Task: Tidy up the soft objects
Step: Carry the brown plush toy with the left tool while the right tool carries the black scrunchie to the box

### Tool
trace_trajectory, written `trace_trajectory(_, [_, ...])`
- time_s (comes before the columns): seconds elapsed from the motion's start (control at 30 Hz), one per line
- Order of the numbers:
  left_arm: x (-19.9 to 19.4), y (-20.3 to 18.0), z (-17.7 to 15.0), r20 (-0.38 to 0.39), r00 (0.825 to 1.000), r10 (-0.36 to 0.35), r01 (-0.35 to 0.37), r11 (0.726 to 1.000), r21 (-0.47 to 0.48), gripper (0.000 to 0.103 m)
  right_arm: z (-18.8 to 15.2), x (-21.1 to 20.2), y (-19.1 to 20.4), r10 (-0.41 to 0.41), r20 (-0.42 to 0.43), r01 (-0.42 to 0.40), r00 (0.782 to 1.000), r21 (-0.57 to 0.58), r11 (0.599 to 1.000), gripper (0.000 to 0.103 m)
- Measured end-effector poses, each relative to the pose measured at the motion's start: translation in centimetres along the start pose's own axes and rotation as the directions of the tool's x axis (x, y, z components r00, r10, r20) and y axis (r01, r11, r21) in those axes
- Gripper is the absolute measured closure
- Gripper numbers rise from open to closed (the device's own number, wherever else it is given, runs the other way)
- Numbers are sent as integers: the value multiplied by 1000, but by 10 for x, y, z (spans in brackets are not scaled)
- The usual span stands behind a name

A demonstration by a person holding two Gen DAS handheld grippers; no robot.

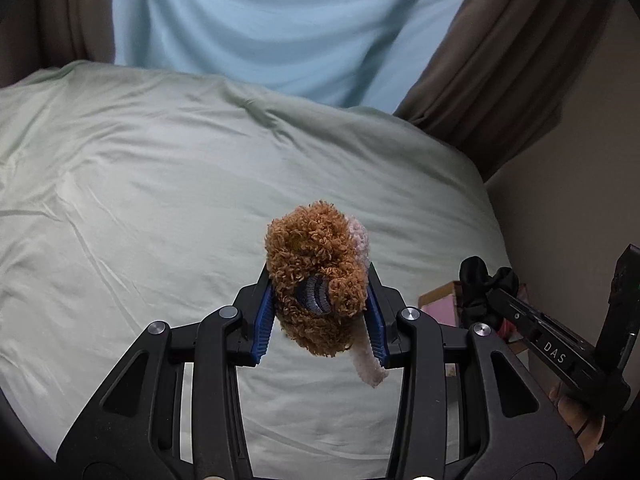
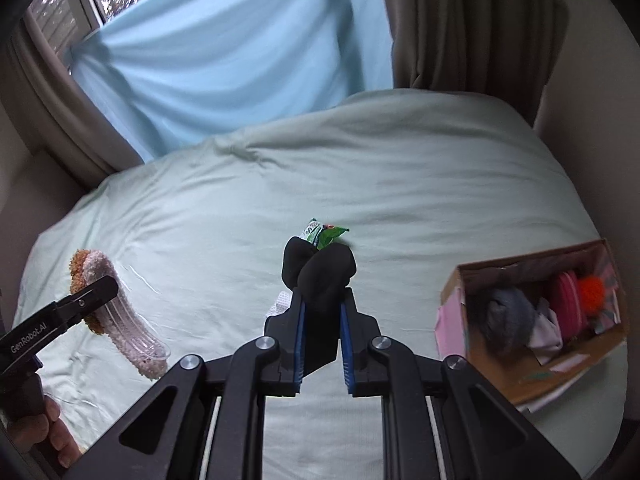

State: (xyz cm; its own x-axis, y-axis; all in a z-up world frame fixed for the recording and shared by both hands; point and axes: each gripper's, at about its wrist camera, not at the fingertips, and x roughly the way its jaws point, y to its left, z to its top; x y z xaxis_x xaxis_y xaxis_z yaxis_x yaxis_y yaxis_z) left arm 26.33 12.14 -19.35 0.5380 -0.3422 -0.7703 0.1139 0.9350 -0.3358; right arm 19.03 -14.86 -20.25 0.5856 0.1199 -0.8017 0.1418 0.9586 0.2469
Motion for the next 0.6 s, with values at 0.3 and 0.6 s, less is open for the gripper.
trace_trajectory(0.3, [-34, -105, -6, 35, 996, -80, 75, 989, 125, 67, 1, -87, -66, -36, 106, 28, 994, 73, 997, 89])
trace_trajectory(0.6, [-19, -228, -47, 44, 994, -103, 96, 984, 147, 67, 11, -133, -165, -48, 108, 47, 993, 14, 999, 89])
